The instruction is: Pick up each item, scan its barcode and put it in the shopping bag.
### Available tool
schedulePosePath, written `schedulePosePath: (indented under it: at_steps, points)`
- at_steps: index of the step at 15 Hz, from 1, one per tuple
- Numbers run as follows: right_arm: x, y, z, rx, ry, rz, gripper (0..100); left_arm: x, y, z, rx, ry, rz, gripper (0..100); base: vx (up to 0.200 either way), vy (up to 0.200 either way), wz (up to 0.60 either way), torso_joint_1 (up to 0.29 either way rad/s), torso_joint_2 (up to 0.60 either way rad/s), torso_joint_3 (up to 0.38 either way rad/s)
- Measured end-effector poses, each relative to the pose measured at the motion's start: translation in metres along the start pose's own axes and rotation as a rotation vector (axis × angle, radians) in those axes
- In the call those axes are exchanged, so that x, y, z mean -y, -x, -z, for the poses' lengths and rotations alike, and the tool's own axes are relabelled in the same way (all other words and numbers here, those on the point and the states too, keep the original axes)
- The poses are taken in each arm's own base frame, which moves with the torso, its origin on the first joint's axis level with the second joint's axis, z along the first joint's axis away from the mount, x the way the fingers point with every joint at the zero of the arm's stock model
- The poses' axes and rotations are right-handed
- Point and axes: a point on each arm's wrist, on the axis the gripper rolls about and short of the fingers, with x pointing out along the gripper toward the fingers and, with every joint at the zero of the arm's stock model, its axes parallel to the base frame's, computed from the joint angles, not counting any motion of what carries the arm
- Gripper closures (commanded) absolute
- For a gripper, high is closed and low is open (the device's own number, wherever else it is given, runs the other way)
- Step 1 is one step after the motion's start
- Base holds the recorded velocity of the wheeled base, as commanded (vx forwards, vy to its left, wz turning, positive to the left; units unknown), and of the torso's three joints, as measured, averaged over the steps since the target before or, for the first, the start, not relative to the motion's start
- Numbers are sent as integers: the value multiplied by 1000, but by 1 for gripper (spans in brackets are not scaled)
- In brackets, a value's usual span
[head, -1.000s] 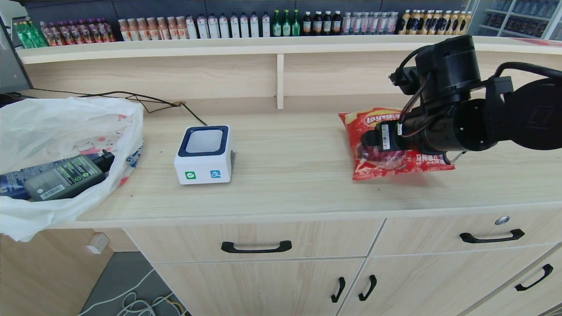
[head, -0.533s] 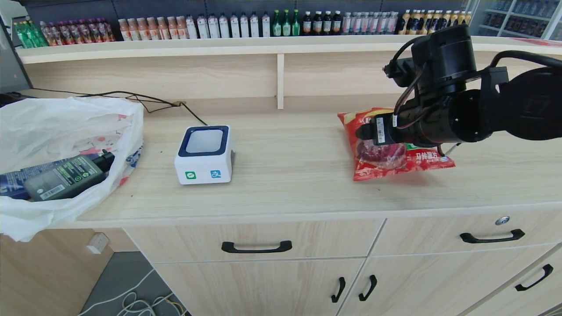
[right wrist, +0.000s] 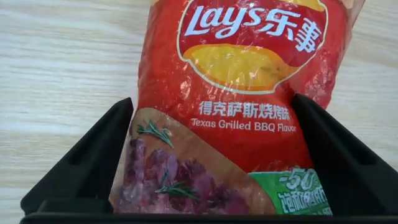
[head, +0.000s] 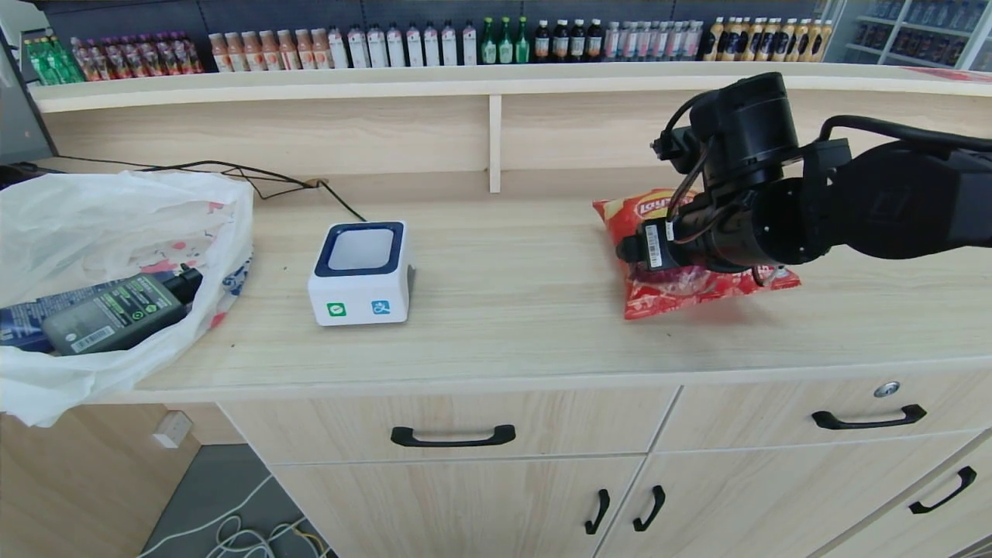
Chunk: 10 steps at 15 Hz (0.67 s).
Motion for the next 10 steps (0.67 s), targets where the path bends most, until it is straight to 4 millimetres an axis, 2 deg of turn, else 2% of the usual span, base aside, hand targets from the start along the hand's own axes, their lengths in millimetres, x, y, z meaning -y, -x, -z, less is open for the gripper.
schedulePosePath:
  at_steps: [10]
  points:
    - [-2, -12, 5, -18, 7, 43, 0, 0, 0, 0, 0, 0, 0, 0, 0, 0, 0, 0, 0, 0]
